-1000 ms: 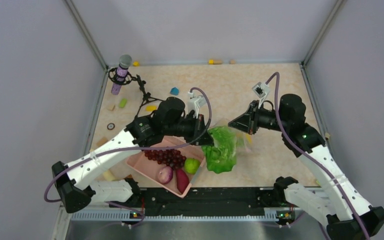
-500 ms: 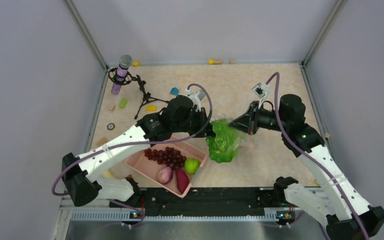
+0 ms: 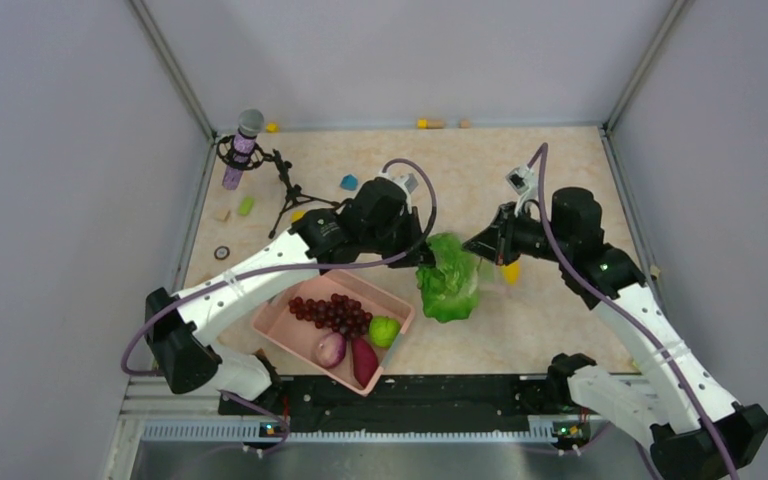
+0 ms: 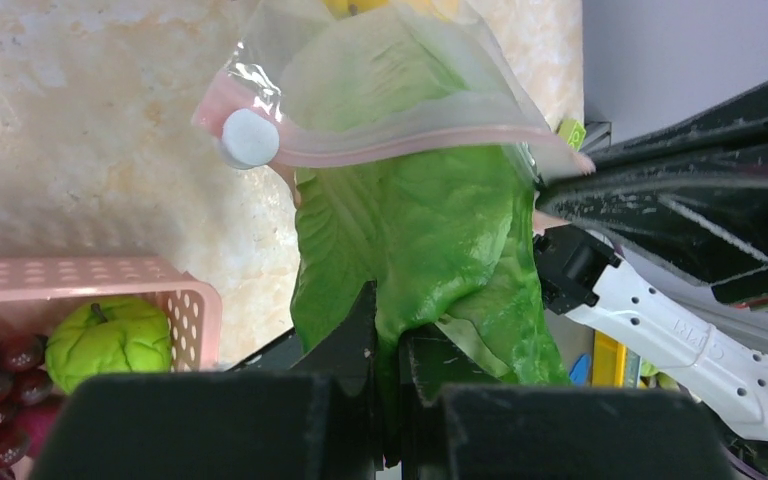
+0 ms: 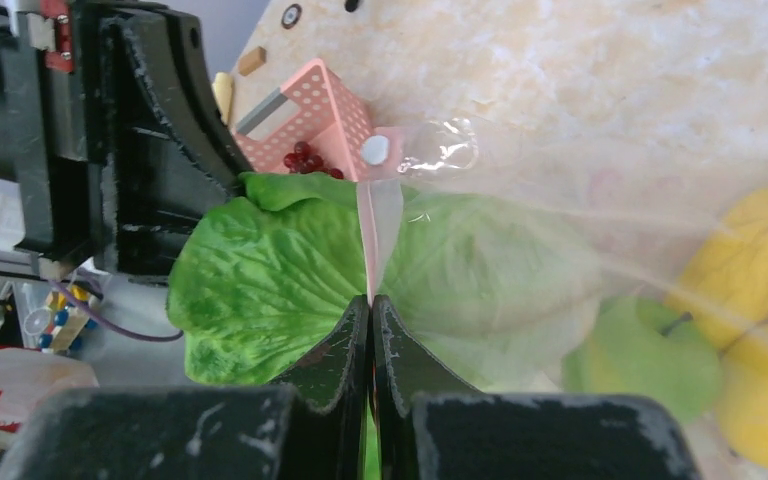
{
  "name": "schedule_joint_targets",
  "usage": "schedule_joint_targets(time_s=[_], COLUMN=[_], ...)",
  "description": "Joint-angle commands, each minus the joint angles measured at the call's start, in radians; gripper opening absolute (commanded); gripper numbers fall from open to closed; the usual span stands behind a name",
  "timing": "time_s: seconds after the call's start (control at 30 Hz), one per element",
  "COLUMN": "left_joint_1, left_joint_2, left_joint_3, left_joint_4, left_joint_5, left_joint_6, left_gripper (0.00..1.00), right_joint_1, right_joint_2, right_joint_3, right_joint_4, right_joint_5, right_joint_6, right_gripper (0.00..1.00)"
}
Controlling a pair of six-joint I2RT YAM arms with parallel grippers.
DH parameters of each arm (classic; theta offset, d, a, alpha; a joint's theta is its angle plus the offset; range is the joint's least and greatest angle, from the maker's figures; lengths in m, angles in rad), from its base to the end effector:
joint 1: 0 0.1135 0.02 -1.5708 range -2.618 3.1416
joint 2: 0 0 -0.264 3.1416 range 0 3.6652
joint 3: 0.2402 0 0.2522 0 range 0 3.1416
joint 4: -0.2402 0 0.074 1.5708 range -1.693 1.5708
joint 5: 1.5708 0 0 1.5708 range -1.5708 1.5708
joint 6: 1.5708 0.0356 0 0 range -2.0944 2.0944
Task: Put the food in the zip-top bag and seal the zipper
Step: Place the fake vegetable in the zipper food storage bag.
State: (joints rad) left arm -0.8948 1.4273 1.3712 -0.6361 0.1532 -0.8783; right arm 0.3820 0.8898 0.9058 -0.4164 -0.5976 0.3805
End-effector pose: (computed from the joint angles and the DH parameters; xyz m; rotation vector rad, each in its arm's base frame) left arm 0.1924 -0.2485 0.3513 0.1110 2.5024 -1.0330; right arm 0.1716 0.0905 0.3422 -0.4131 2.0163 1.0738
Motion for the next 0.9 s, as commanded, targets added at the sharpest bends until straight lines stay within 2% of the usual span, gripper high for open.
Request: schedule_joint_targets(time_s=[0.0, 0.17, 0.23, 0.47, 0.67, 0.87], left_joint_1=[-0.001, -0.001, -0.001, 0.0, 0.007, 0.015], left_joint_2=[-0.023, 0.022, 0.049, 0.143, 0.157, 0.149], left_joint_3=[0.065, 0.103, 0.13, 0.237, 0.23, 0.207], left_joint_4=[-0.028, 0.042, 0.056, -0.027, -0.029, 0.005], left_joint_5=[-0.019, 0.131, 0.147, -0.004, -0.105, -0.077], left_joint_6=[-0.024, -0.001, 0.012, 0.052, 0.081, 0.117], left_gripper=[0.0, 0.0, 0.0, 0.0, 0.0, 0.0], right_joint_1=[0.002, 0.001, 0.002, 0.001, 0.002, 0.002], right_joint_2=[0.023, 0.066, 0.073, 0.051, 0.022, 0.044], right_joint_3=[0.068, 0.07, 0.072, 0.066, 0.071, 0.076], right_joint_4=[-0.055, -0.033, -0.006, 0.153, 0.254, 0.294], right_joint_5=[0.036, -0.083, -0.145, -0.274, -0.331, -0.355], right_joint_6=[-0.032, 0.004, 0.054, 0.331, 0.475, 0.533], right_gripper=[0.0, 0.0, 0.0, 0.0, 0.0, 0.0])
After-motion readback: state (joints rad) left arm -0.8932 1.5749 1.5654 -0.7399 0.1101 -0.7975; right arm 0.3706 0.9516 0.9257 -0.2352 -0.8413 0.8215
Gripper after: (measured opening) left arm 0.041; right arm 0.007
